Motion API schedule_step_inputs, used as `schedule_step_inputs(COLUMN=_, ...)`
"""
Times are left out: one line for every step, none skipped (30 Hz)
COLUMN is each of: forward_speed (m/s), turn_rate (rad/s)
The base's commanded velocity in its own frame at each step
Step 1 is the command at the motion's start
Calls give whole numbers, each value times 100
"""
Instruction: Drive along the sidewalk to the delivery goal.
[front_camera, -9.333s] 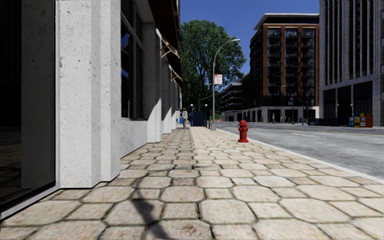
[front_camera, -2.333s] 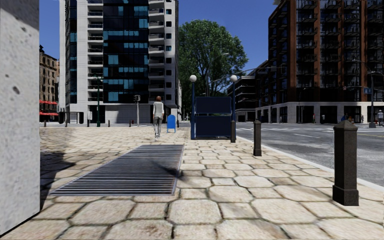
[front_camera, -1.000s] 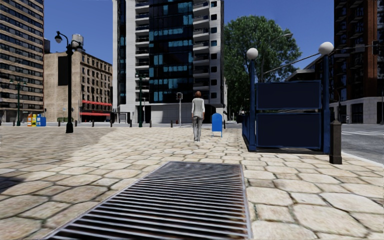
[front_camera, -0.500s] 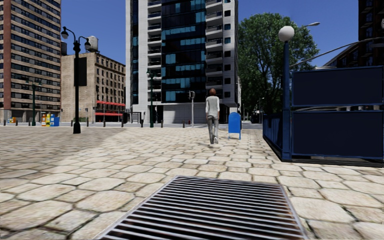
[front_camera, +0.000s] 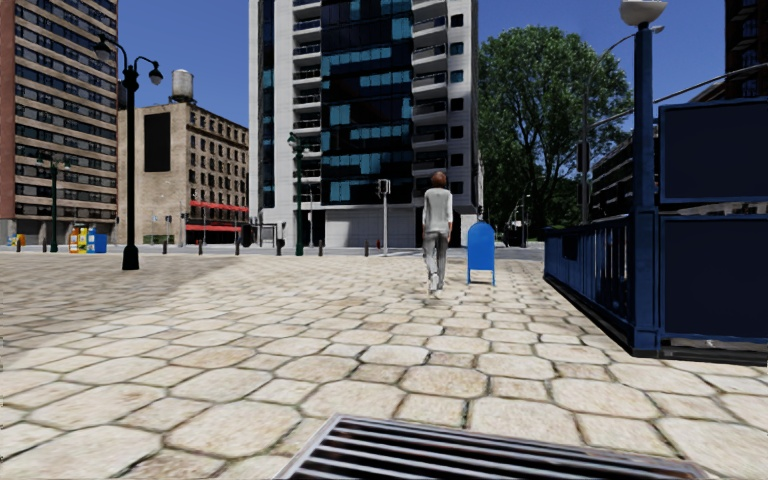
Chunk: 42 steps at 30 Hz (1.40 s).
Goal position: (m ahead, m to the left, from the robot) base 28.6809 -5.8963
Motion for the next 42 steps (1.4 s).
schedule_step_inputs(forward_speed=200, turn_rate=0)
schedule_step_inputs(forward_speed=200, turn_rate=0)
schedule_step_inputs(forward_speed=200, turn_rate=0)
schedule_step_inputs(forward_speed=200, turn_rate=0)
schedule_step_inputs(forward_speed=200, turn_rate=0)
schedule_step_inputs(forward_speed=200, turn_rate=0)
schedule_step_inputs(forward_speed=200, turn_rate=0)
schedule_step_inputs(forward_speed=200, turn_rate=0)
schedule_step_inputs(forward_speed=200, turn_rate=0)
schedule_step_inputs(forward_speed=200, turn_rate=0)
schedule_step_inputs(forward_speed=200, turn_rate=0)
schedule_step_inputs(forward_speed=200, turn_rate=0)
schedule_step_inputs(forward_speed=200, turn_rate=0)
schedule_step_inputs(forward_speed=200, turn_rate=0)
schedule_step_inputs(forward_speed=200, turn_rate=0)
schedule_step_inputs(forward_speed=200, turn_rate=0)
schedule_step_inputs(forward_speed=200, turn_rate=0)
schedule_step_inputs(forward_speed=200, turn_rate=0)
schedule_step_inputs(forward_speed=200, turn_rate=0)
schedule_step_inputs(forward_speed=200, turn_rate=0)
schedule_step_inputs(forward_speed=200, turn_rate=0)
schedule_step_inputs(forward_speed=200, turn_rate=0)
schedule_step_inputs(forward_speed=200, turn_rate=0)
schedule_step_inputs(forward_speed=200, turn_rate=0)
schedule_step_inputs(forward_speed=200, turn_rate=0)
schedule_step_inputs(forward_speed=200, turn_rate=0)
schedule_step_inputs(forward_speed=200, turn_rate=0)
schedule_step_inputs(forward_speed=200, turn_rate=0)
schedule_step_inputs(forward_speed=200, turn_rate=0)
schedule_step_inputs(forward_speed=200, turn_rate=0)
schedule_step_inputs(forward_speed=200, turn_rate=0)
schedule_step_inputs(forward_speed=200, turn_rate=0)
schedule_step_inputs(forward_speed=200, turn_rate=0)
schedule_step_inputs(forward_speed=200, turn_rate=0)
schedule_step_inputs(forward_speed=200, turn_rate=0)
schedule_step_inputs(forward_speed=200, turn_rate=0)
schedule_step_inputs(forward_speed=200, turn_rate=0)
schedule_step_inputs(forward_speed=200, turn_rate=0)
schedule_step_inputs(forward_speed=200, turn_rate=0)
schedule_step_inputs(forward_speed=200, turn_rate=0)
schedule_step_inputs(forward_speed=200, turn_rate=0)
schedule_step_inputs(forward_speed=200, turn_rate=0)
